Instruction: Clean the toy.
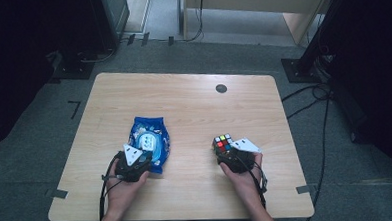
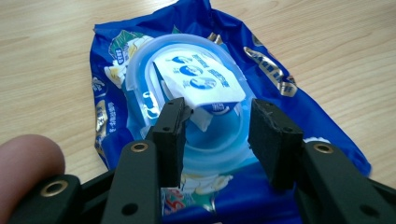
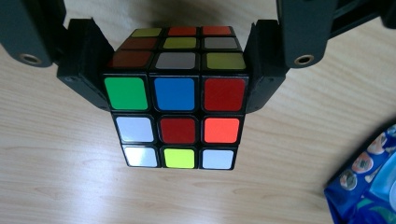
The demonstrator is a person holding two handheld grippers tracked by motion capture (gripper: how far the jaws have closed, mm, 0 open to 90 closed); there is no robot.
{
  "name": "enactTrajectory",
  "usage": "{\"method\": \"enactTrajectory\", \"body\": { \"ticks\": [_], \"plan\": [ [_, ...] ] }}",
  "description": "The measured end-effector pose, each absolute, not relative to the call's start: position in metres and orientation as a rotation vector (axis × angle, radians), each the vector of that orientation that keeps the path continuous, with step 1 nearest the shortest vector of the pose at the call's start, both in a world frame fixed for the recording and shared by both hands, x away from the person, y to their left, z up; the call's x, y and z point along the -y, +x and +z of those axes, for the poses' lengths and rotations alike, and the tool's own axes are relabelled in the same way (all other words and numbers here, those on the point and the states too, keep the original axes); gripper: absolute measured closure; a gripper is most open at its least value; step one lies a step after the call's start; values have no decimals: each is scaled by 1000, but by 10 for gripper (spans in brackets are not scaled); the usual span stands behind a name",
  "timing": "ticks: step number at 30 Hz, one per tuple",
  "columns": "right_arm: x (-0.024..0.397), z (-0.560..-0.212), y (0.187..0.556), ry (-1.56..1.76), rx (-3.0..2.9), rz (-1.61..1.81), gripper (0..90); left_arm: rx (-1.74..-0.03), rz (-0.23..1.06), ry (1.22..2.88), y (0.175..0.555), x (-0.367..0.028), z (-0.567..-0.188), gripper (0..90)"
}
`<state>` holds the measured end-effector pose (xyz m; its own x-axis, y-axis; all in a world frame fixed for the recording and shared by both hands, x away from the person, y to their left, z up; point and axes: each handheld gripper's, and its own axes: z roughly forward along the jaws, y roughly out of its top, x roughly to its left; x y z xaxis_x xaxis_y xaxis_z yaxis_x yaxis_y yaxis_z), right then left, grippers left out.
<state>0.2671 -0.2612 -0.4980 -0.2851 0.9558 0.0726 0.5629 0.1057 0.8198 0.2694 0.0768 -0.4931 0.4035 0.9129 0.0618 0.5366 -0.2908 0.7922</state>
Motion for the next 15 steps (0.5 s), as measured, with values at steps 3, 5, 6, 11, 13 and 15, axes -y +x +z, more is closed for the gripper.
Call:
{"method": "enactTrajectory", "body": {
  "ticks": [3, 5, 6, 11, 13, 15],
  "plan": [
    [262, -501, 262, 1485, -1919, 1046, 345, -1276, 700, 1962, 275, -75, -493, 596],
    [262, -503, 260, 1483, -1924, 1031, 345, -1282, 713, 1969, 276, -74, -493, 625],
    [262, -503, 259, 1477, -1933, 1031, 345, -1282, 735, 1979, 278, -72, -493, 665],
    [261, -503, 257, 1454, -1961, 1017, 345, -1262, 736, 1992, 280, -73, -491, 838],
    [261, -505, 250, 1413, -1989, 1012, 344, -1242, 725, 1985, 281, -77, -485, 900],
    [262, -506, 248, 1412, -1989, 1021, 344, -1236, 714, 1981, 282, -78, -483, 900]
  ]
}}
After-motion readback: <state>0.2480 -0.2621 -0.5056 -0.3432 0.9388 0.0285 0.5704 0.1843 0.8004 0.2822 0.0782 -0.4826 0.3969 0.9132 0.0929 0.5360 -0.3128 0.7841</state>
